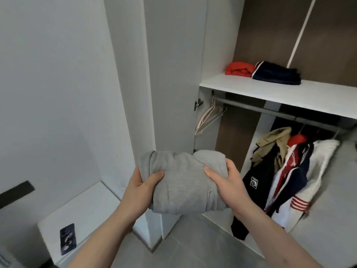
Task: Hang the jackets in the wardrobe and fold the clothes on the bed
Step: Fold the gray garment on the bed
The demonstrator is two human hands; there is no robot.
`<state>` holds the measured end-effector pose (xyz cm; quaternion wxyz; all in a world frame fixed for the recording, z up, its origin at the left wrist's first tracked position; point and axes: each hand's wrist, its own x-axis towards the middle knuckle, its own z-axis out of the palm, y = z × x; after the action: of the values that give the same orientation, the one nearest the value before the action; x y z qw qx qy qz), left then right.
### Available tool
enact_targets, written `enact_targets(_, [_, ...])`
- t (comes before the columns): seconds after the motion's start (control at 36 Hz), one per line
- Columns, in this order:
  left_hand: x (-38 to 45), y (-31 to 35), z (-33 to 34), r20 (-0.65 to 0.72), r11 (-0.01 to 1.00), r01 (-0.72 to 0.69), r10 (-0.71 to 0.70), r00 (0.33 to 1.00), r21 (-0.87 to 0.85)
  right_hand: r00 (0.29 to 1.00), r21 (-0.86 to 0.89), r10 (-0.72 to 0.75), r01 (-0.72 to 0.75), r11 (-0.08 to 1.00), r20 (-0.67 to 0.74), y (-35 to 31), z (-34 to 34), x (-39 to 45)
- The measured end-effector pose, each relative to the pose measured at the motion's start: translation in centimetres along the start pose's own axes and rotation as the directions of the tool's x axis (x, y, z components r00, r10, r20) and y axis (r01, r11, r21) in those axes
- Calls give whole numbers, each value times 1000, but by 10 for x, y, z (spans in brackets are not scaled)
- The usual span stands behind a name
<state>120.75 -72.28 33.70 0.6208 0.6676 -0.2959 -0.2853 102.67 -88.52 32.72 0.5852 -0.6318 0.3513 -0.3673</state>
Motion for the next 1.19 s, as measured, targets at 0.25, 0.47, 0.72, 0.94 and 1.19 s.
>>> enact_targets(0.25, [106,53,85,310,985,-172,159,937,17,949,-60,-103,89,994,-299,-38,-73,54])
enact_targets(0.47, [191,97,159,380,971,-237,229,896,-28,899,23,-121,144,989,-422,-54,-127,134])
enact_targets(0.72, [287,157,238,383,949,-306,310,870,-73,885,26,-190,222,975,-425,-96,-183,240])
enact_targets(0.94, [354,188,313,450,934,-355,329,830,-29,845,-45,-219,227,973,-488,-120,-240,299])
enact_targets(1.19, [429,198,424,674,955,-297,233,701,-21,746,-132,-142,73,989,-651,-123,-316,345])
